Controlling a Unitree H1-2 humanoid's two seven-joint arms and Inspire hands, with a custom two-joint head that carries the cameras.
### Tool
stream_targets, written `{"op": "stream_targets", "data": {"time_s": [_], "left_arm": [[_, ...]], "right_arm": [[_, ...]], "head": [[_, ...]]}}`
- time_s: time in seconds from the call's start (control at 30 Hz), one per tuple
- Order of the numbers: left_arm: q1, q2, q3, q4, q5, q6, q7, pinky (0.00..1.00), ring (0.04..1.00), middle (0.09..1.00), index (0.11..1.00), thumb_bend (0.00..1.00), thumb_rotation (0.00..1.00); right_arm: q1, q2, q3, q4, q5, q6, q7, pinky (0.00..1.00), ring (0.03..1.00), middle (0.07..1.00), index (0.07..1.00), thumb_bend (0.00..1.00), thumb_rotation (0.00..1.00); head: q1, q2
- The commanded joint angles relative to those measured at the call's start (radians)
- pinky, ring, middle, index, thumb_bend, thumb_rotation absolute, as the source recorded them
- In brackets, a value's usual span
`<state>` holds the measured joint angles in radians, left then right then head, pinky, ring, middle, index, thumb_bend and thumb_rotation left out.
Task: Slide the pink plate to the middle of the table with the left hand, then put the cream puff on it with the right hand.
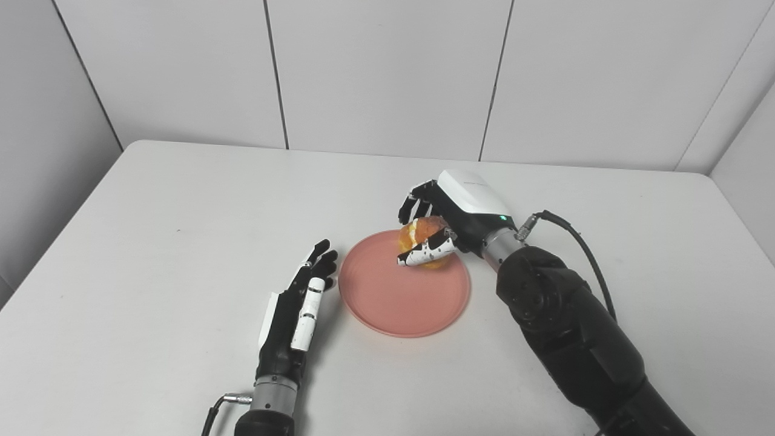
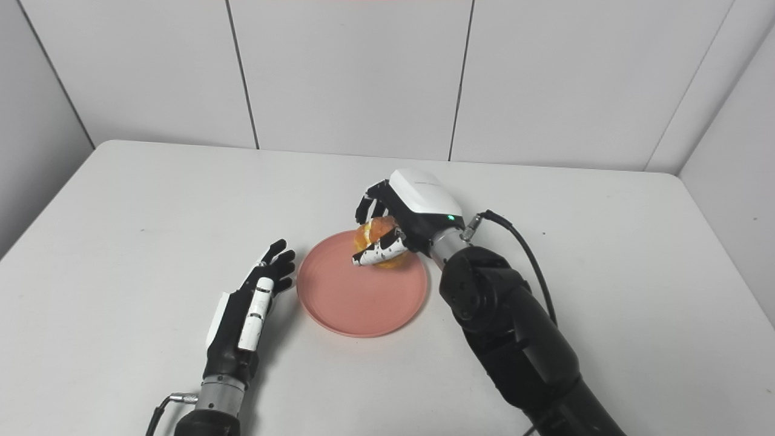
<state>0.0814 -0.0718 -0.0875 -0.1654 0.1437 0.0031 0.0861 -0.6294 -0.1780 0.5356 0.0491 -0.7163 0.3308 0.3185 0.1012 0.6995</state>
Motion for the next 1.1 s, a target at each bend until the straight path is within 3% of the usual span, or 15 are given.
{"op": "stream_targets", "data": {"time_s": [0.0, 0.17, 0.6, 0.7, 0.93, 0.97, 1.0, 1.07], "left_arm": [[0.011, -0.022, -0.004, -0.034, 0.019, -0.031, 0.020, 0.86, 0.883, 0.882, 0.864, 0.47, 1.00], [0.008, -0.030, -0.007, -0.034, 0.041, -0.023, 0.033, 0.86, 0.883, 0.877, 0.855, 0.45, 1.00], [0.004, -0.041, -0.005, -0.042, 0.048, -0.014, 0.033, 0.85, 0.878, 0.870, 0.856, 0.46, 1.00], [0.001, -0.042, -0.005, -0.043, 0.049, -0.008, 0.032, 0.86, 0.879, 0.871, 0.858, 0.47, 1.00], [0.000, -0.038, -0.011, -0.052, 0.064, -0.003, 0.028, 0.85, 0.879, 0.874, 0.860, 0.47, 1.00], [0.001, -0.038, -0.010, -0.051, 0.065, -0.002, 0.027, 0.85, 0.879, 0.875, 0.861, 0.48, 1.00], [0.001, -0.037, -0.010, -0.051, 0.065, -0.003, 0.026, 0.85, 0.877, 0.875, 0.861, 0.49, 1.00], [0.001, -0.038, -0.010, -0.052, 0.067, -0.002, 0.025, 0.85, 0.877, 0.876, 0.862, 0.49, 1.00]], "right_arm": [[-0.027, 0.013, 0.000, -0.006, -0.007, -0.045, -0.008, 0.32, 0.422, 0.516, 0.493, 0.49, 0.14], [-0.007, 0.027, 0.018, 0.058, -0.015, -0.081, -0.045, 0.39, 0.498, 0.581, 0.495, 0.49, 0.14], [0.015, 0.058, 0.021, 0.139, -0.021, -0.128, -0.082, 0.38, 0.483, 0.563, 0.494, 0.49, 0.14], [0.015, 0.062, 0.029, 0.137, -0.030, -0.124, -0.077, 0.40, 0.509, 0.583, 0.495, 0.49, 0.14], [0.021, 0.046, 0.046, 0.108, -0.057, -0.140, -0.064, 0.35, 0.439, 0.532, 0.494, 0.50, 0.15], [0.020, 0.043, 0.050, 0.097, -0.063, -0.131, -0.050, 0.36, 0.462, 0.580, 0.496, 0.50, 0.15], [0.019, 0.038, 0.054, 0.085, -0.070, -0.123, -0.035, 0.40, 0.537, 0.670, 0.599, 0.52, 0.26], [0.017, 0.033, 0.059, 0.065, -0.084, -0.109, -0.011, 0.45, 0.613, 0.744, 0.761, 0.55, 0.43]], "head": [[0.002, 0.003], [0.002, 0.011], [0.002, 0.030], [0.002, 0.032], [0.004, 0.034], [0.004, 0.034], [0.004, 0.034], [0.003, 0.036]]}}
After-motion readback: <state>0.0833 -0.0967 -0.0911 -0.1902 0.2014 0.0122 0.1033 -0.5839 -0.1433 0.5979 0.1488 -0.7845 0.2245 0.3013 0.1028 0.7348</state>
